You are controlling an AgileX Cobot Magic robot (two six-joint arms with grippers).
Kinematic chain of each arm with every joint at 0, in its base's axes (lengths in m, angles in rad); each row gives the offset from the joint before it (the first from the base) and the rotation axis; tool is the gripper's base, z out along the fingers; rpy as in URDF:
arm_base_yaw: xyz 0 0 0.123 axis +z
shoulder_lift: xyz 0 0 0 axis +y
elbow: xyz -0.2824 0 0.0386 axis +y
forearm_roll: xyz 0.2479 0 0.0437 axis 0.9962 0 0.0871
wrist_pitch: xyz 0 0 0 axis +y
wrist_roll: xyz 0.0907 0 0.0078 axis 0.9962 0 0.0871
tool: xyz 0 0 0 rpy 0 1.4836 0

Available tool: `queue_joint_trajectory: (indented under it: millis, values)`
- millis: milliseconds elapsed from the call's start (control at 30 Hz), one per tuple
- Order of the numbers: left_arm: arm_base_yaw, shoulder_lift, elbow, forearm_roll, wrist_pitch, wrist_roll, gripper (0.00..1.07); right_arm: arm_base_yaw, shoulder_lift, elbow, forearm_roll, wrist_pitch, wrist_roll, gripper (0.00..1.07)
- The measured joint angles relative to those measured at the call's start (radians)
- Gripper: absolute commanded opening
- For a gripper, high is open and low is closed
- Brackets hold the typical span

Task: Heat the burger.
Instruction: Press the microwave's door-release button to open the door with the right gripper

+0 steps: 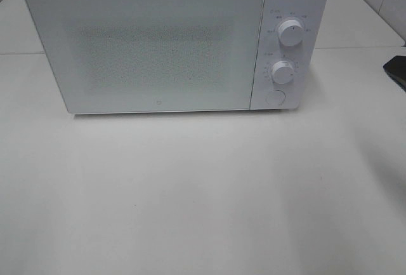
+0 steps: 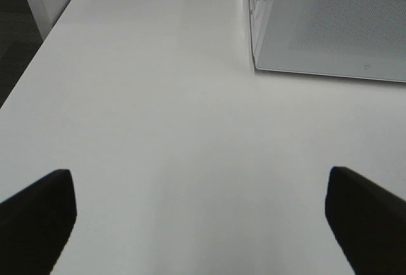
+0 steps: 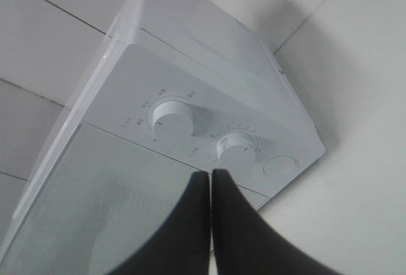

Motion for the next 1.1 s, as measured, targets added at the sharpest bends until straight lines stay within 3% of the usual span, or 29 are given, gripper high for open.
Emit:
queue_joint_trajectory:
  millis: [200,533,700,833,1100]
  values:
    - [0.0,0.0,0.0,0.0,0.0,0.0,1.01,0.0,0.195,-0.001,-0.018,-0.172,0.215,0.0]
    - [0.0,0.0,0.0,0.0,0.0,0.0,1.01,0.002,0.452,-0.001,-0.022,-0.349,0.374,0.0]
    - [0.0,0.0,0.0,0.0,0.0,0.0,1.01,0.087,0.566,-0.02,0.04,-0.376,0.445,0.0]
    - [0.0,0.0,0.0,0.0,0.0,0.0,1.01,0.211,0.651,-0.094,0.171,-0.412,0.45,0.0]
    - [0.0,0.0,0.0,0.0,0.0,0.0,1.01,0.319,0.753,-0.224,0.299,-0.42,0.448,0.0]
